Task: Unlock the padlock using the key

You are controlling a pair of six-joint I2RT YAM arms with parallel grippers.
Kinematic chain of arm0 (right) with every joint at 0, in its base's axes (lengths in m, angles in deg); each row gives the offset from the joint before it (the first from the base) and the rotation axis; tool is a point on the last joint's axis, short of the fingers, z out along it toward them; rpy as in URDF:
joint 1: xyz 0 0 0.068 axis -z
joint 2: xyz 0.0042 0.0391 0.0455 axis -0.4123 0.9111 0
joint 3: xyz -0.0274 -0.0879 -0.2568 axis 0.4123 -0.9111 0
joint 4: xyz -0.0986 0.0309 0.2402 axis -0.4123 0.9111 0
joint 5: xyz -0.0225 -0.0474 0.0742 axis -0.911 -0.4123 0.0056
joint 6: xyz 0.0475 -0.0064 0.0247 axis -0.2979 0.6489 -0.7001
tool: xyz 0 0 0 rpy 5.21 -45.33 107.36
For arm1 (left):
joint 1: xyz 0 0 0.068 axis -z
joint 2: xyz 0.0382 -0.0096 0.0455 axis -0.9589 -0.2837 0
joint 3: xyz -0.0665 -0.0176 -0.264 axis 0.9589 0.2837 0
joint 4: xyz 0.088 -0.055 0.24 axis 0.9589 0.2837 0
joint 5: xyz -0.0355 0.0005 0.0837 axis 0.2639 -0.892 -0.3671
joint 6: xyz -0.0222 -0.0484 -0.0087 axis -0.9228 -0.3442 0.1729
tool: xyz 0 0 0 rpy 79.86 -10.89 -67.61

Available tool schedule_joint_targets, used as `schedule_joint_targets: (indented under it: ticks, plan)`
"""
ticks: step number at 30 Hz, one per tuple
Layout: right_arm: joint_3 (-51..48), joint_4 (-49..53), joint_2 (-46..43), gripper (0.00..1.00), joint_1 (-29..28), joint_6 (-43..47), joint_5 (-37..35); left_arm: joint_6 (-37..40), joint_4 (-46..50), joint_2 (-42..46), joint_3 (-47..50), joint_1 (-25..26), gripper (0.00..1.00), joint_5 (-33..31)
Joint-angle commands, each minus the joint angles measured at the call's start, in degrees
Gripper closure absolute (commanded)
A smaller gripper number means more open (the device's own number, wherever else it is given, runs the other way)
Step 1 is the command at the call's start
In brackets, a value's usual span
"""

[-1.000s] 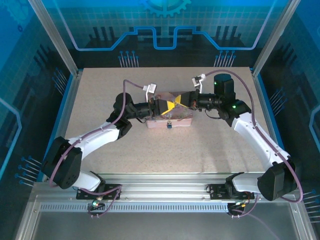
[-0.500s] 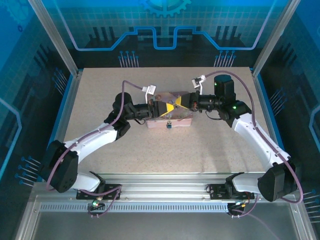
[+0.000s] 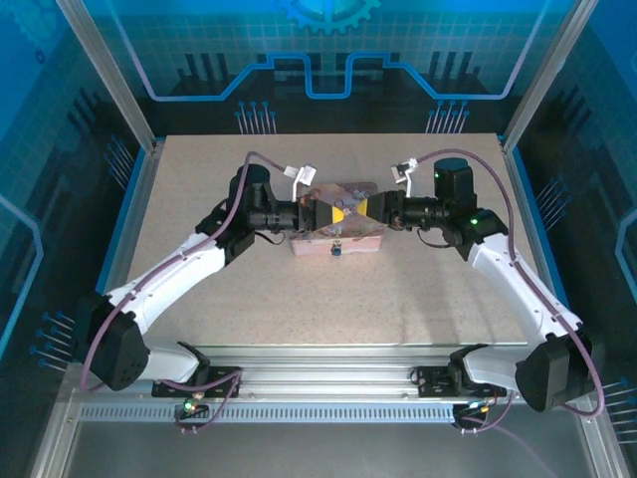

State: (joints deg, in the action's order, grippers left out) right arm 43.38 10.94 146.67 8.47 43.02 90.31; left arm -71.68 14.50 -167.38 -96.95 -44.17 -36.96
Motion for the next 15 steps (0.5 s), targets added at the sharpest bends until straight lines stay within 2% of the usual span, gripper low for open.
schedule_joint_targets:
  ticks: [1,3,7,10,15]
  plan:
    - [-2.23,-5.84,-0.63,0.65,0.74,0.68,3.62,10.26,17.88,-0.59,-5.49,-0.16,1.00,1.07]
    - [-3.48,-9.47,-0.73,0.64,0.65,-0.23,5.32,11.86,20.13,-1.23,-7.28,-0.16,1.00,3.01]
    - [-5.76,-15.81,-1.26,0.49,-0.24,-2.17,7.70,12.41,20.47,-1.19,-8.63,-0.16,1.00,5.19]
    - [-6.71,-19.60,-1.72,0.48,-1.59,-3.30,9.23,12.50,20.62,-1.58,-9.05,-0.21,1.00,6.28]
    - [-5.75,-20.31,-1.77,0.54,-4.12,-2.46,10.46,12.17,19.97,-1.79,-8.93,-0.09,1.00,7.31]
